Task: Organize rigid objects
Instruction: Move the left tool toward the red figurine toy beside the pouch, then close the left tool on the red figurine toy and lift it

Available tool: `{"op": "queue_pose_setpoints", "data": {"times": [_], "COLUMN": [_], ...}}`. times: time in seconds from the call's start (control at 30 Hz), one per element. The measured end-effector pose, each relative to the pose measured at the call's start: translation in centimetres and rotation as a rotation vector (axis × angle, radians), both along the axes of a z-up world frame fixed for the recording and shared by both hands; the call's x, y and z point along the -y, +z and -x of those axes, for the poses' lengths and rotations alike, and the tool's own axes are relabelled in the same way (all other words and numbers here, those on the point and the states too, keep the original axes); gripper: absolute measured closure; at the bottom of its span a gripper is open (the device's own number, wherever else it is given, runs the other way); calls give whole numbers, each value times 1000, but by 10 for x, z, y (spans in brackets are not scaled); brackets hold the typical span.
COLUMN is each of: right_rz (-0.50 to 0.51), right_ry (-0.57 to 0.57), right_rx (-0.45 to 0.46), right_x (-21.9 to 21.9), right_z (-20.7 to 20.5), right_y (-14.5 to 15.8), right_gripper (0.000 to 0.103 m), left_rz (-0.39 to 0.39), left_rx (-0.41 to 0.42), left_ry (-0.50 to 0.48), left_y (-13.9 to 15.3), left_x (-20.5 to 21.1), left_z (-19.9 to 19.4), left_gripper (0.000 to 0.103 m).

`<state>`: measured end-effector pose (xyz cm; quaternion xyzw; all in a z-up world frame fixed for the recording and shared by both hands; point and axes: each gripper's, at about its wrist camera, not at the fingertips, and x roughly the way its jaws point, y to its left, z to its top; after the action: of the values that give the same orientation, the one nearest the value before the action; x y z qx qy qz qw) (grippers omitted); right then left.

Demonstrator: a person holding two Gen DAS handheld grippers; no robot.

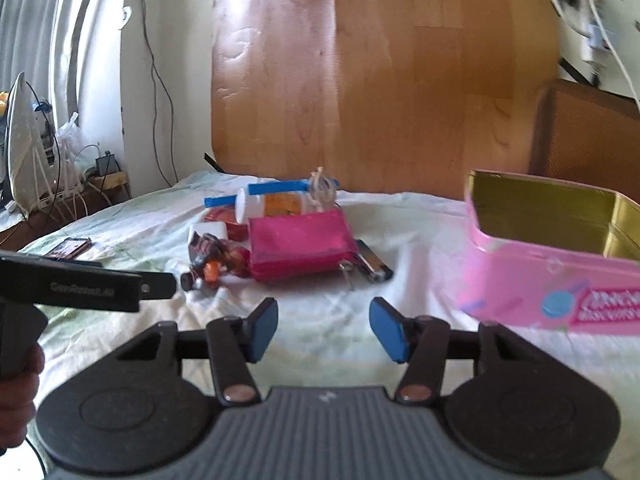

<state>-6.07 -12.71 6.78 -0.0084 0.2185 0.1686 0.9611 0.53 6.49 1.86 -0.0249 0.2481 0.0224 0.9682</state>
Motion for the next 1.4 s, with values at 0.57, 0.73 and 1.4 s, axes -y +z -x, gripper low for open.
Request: {"op": "queue_pose_setpoints", "data": {"times": [0.57, 0.73, 1.4], "right_rz": [-104, -94, 70], "right_ry": [1, 8, 145], "right_rx": [-126, -111, -24], "right_x": [-22, -24, -60], "right_z": [-48, -46, -40], "right_y": [-20, -20, -13], "right_gripper": [60, 60, 60], "left_rz": [42, 57, 149], "left_rx": [-34, -40, 31], "left_ry": [49, 56, 157], "left_y": [-13, -14, -12], "left_x": [-26, -27, -48], "left_z": [-33, -33, -23], "left_gripper": [0, 0, 0]}}
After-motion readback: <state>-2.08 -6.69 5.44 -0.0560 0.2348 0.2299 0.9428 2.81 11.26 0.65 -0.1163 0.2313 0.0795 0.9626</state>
